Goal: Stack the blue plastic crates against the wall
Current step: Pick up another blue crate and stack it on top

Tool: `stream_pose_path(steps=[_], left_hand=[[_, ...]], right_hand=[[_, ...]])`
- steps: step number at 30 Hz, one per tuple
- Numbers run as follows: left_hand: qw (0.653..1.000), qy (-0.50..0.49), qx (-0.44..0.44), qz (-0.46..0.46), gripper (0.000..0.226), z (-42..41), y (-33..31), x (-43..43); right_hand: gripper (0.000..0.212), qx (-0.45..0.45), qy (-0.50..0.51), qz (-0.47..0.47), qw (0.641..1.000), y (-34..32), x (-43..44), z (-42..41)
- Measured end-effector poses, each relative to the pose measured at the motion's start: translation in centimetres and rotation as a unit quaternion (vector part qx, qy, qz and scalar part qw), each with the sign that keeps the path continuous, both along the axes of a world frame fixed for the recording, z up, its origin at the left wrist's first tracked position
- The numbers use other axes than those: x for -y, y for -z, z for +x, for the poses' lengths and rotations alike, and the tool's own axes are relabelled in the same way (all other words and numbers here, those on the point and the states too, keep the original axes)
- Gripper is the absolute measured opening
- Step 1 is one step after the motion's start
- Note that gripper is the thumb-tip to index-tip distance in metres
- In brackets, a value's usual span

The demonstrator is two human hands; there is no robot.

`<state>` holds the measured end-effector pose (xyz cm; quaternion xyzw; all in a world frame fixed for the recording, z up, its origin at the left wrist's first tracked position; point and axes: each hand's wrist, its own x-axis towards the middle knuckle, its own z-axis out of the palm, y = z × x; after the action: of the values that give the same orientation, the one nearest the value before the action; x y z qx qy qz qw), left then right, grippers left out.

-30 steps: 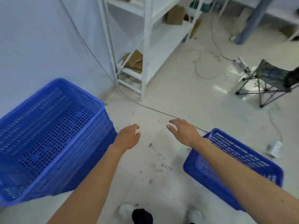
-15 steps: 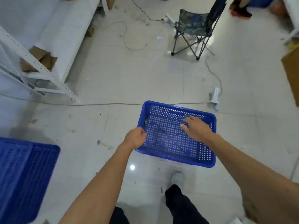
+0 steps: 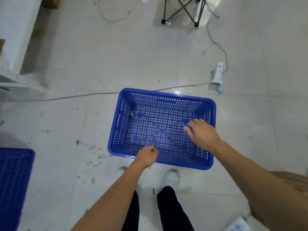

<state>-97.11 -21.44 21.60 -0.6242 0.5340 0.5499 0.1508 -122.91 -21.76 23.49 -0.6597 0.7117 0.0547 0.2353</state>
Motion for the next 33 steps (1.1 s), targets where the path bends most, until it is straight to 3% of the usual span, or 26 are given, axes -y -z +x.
stream_pose_path(steps=[4,7,10,13,15,17,19,21,23,26,27,33], left_hand=[[0.988,-0.14,0.001,0.063,0.033,-1.1,7.0,-0.4],[0.958,-0.246,-0.037,0.14,0.05,-0.8,11.3,-0.9],[0.925,-0.332,-0.048,0.18,0.061,0.2,14.8,-2.0],[0.91,-0.351,-0.016,0.219,0.076,1.4,17.8,-3.0],[0.92,-0.324,0.043,0.218,0.084,1.7,19.3,-3.4],[0.935,-0.282,0.12,0.177,0.082,2.5,20.1,-3.5],[0.928,-0.305,0.14,0.16,0.073,3.4,21.0,-4.0],[0.887,-0.411,0.096,0.188,0.067,4.4,21.8,-4.3],[0.814,-0.54,0.017,0.212,0.055,5.0,22.6,-4.1],[0.704,-0.689,-0.068,0.16,0.036,5.1,23.7,-2.7],[0.688,-0.707,-0.071,0.147,0.034,5.0,23.9,-2.3],[0.717,-0.684,-0.064,0.12,0.029,5.7,24.1,-0.8]], right_hand=[[0.037,-0.004,-0.017,0.006,1.0,5.9,1.7,-0.7],[0.03,-0.062,-0.091,0.04,0.993,10.0,3.7,-1.6],[0.037,-0.117,-0.147,0.049,0.981,12.8,6.1,-2.4],[0.038,-0.136,-0.156,0.032,0.978,15.2,8.1,-3.0],[0.038,-0.135,-0.148,0.028,0.979,16.2,9.2,-3.3],[0.042,-0.132,-0.147,0.033,0.98,16.8,10.0,-3.1],[0.042,-0.126,-0.152,0.034,0.98,17.4,10.7,-2.6],[0.044,-0.124,-0.161,0.033,0.979,18.2,11.1,-2.0],[0.048,-0.123,-0.164,0.03,0.978,18.5,11.6,-1.6],[0.047,-0.124,-0.176,0.014,0.976,18.4,12.5,-0.7],[0.044,-0.125,-0.188,0.007,0.974,18.4,12.8,-0.4],[0.041,-0.153,-0.221,-0.019,0.963,18.4,14.8,0.5]])
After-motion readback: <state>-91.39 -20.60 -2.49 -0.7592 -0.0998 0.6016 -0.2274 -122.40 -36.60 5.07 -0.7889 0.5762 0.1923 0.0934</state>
